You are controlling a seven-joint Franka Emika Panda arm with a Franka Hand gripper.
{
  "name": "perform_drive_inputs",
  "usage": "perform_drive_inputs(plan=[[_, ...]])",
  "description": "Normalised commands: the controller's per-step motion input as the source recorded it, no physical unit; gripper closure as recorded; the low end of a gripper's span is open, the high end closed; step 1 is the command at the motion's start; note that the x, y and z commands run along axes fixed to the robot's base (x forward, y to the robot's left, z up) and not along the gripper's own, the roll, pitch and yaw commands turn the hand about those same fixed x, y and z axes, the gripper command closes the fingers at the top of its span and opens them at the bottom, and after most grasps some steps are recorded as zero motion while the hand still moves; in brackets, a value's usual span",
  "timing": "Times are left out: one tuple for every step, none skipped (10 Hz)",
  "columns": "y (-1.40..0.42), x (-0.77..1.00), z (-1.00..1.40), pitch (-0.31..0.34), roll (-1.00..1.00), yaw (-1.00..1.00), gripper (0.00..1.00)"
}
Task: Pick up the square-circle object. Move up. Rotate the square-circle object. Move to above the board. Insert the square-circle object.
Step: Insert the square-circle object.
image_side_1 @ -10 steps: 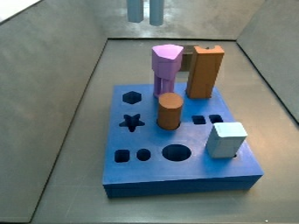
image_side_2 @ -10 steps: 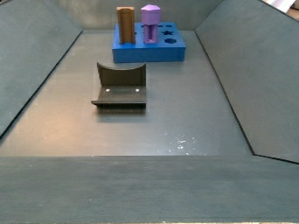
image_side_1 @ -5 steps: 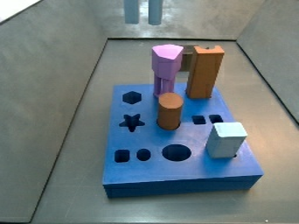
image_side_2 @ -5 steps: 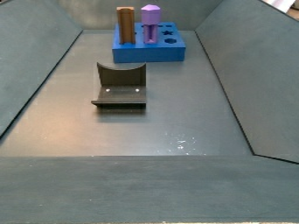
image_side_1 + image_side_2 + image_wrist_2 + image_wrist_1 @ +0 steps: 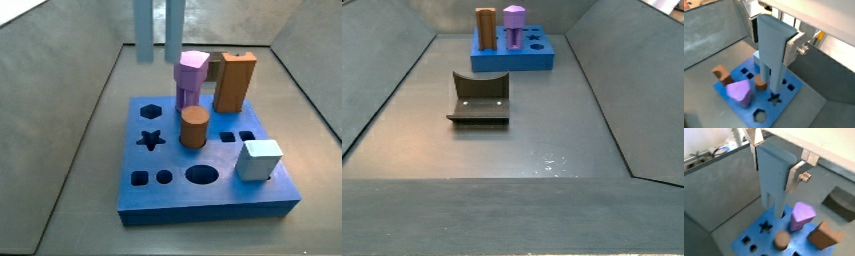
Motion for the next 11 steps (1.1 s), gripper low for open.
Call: perform_drive_inputs(plan=[[-0.75,-0.11,-0.47,-0.096,0.00,0.37,1.00],[-0.58,-0.12,-0.66,-0.114,0.01,0.34,1.00],[-0.55,-0.11,-0.79,-0.110,0.04,0.31,1.00],[-0.53,0.00,-0.80,-0.069,0.06,0.27,1.00],[-0.45,0.00,-0.75,-0.083,0.07,0.27,1.00],[-0.32,-0.08,-0.64,-0.099,0.14,0.36,1.00],[-0.23,-0.09,-0.58,-0.079,0.15,0.30,1.00],[-0.22,-0.04,-0.60,-0.079,0.13,0.23,1.00],[-0.19,0.00,-0.60,-0.073,0.10,0.08,1.00],[-0.11,0.00,-0.46,-0.031,0.06,0.00,1.00],[-0.05,0.01,-0.29,0.000,0.11,-0.15,1.00]])
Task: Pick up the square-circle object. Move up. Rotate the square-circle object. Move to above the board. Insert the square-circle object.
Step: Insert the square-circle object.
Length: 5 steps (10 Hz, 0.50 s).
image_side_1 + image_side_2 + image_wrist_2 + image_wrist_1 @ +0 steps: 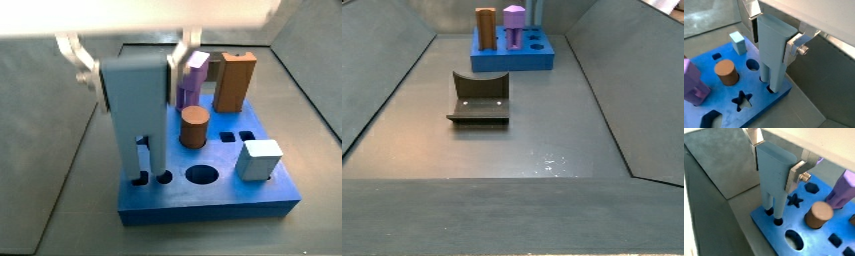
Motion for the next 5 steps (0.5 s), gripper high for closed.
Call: perform_drive_inputs(plan=[[-0.02,0.09,-0.20,0.000,0.11,-0.19,1.00],[-0.03,0.06,-0.18,0.000,0.11,-0.10,1.00],[-0.05,0.13,-0.26,0.000,0.10,0.00,1.00],[-0.09,0.09,-0.28,0.000,0.03,0.00,1.00],[-0.06,0.00,-0.27,0.000,0.00,0.00,1.00]])
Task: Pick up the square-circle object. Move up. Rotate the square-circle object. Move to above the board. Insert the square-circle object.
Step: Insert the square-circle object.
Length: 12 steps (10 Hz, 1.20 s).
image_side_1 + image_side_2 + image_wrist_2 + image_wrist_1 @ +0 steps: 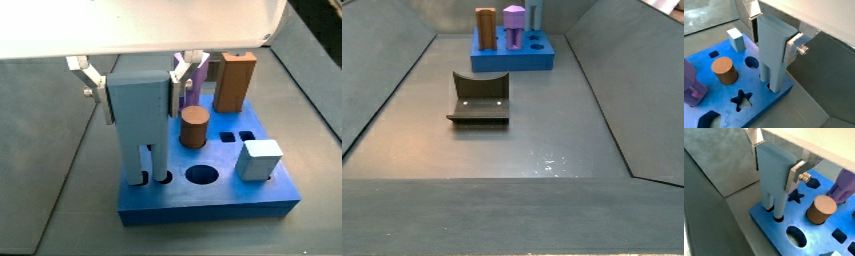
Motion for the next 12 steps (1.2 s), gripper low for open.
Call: perform_drive_inputs(plan=[[-0.09,0.00,-0.27,0.000,0.00,0.00,1.00],[-0.07,0.00,-0.33,0.000,0.00,0.00,1.00],[-0.12,0.16,-0.35,0.000,0.01,-0.05,1.00],[-0.15,0.24,-0.34,0.021,0.03,-0.22,1.00],[-0.11,0.19,-0.33,0.019,0.04,-0.20,1.00],[-0.07,0.16,-0.32,0.030,0.08,-0.14,1.00],[0.00,0.01,-0.30,0.027,0.12,-0.04,1.00],[0.00,-0.05,-0.31,0.000,0.08,0.00,1.00],[0.00,-0.15,-0.27,0.000,0.06,0.00,1.00],[0.00,-0.03,-0.21,0.000,0.08,0.00,1.00],[0.00,0.07,-0.21,0.023,0.10,0.00,1.00],[0.00,0.17,-0.20,0.050,0.12,-0.07,1.00]])
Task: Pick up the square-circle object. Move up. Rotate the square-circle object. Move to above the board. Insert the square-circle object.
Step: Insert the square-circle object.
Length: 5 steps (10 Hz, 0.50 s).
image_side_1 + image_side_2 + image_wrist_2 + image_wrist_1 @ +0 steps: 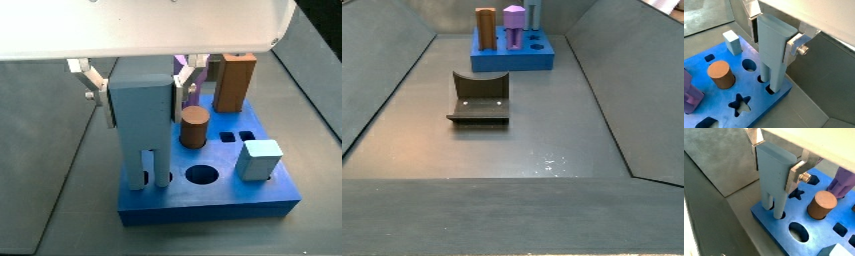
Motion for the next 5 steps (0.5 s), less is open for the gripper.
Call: perform_drive_inputs(plan=[[-0.01,0.25,-0.27,0.044,0.11,-0.18,1.00],[-0.01,0.30,-0.28,0.061,0.11,-0.30,1.00],[0.00,0.21,-0.27,0.063,0.10,-0.33,1.00],[0.00,0.00,-0.28,0.054,0.12,-0.19,1.00],[0.00,-0.12,-0.31,0.004,0.10,0.00,1.00]])
